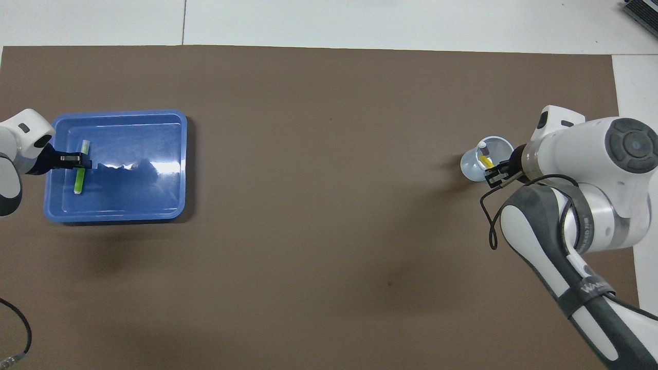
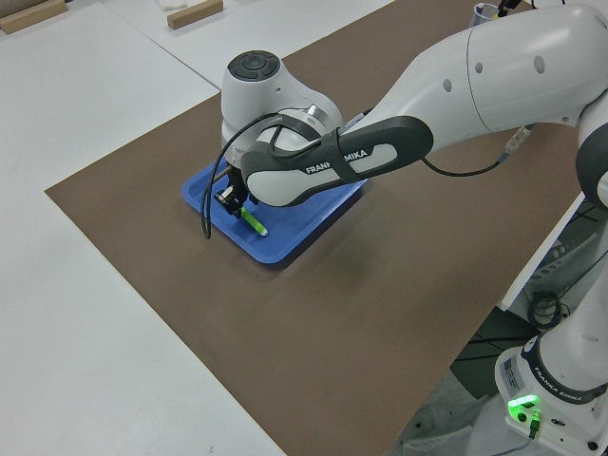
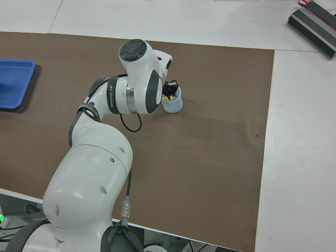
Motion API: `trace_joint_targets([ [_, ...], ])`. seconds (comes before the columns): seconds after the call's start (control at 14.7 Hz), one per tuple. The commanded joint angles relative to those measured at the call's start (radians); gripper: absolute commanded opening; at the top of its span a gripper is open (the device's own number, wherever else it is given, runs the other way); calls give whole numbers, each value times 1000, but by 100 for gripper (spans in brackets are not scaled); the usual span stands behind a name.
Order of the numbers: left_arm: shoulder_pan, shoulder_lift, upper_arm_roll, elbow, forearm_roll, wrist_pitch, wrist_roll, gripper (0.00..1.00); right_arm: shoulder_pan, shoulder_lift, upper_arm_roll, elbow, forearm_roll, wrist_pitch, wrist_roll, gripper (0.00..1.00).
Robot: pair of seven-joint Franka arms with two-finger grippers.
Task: Right arm passes pens to left for tray arrangement
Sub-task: 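Lower the green pen into the blue tray and open the left gripper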
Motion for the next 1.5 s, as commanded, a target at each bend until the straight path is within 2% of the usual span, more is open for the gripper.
trace_joint_targets([
  [0.0, 11, -24, -8, -34, 16, 14, 7, 89, -6, 1, 7, 0, -25, -5, -5, 34],
  [0.07, 11, -24, -8, -28, 16, 10, 7, 99, -6, 1, 7, 0, -25, -5, -5, 32],
  [0.48, -12, -28, -17, 65, -1, -153, -9, 100, -6, 1, 7, -1, -25, 1, -5, 29],
  [0.75, -35, -64, -26, 75, -19, -219, -50, 100, -6, 9, 7, 0, -25, 2, -5, 28],
  [0.82, -39, -77, -28, 81, -19, -239, -67, 100, -6, 9, 7, 0, -25, 2, -5, 23],
  [1.09, -55, -90, -26, 83, -21, -262, -91, 100, -6, 9, 7, 8, -25, -4, -5, 15],
  [1.29, -56, -93, -28, 84, -22, -276, -104, 100, -4, 9, 8, 32, -25, -27, -6, 12],
  [1.43, -73, -110, -35, 93, -22, -312, -140, 100, -4, 8, 10, 89, -25, -97, -6, 12],
])
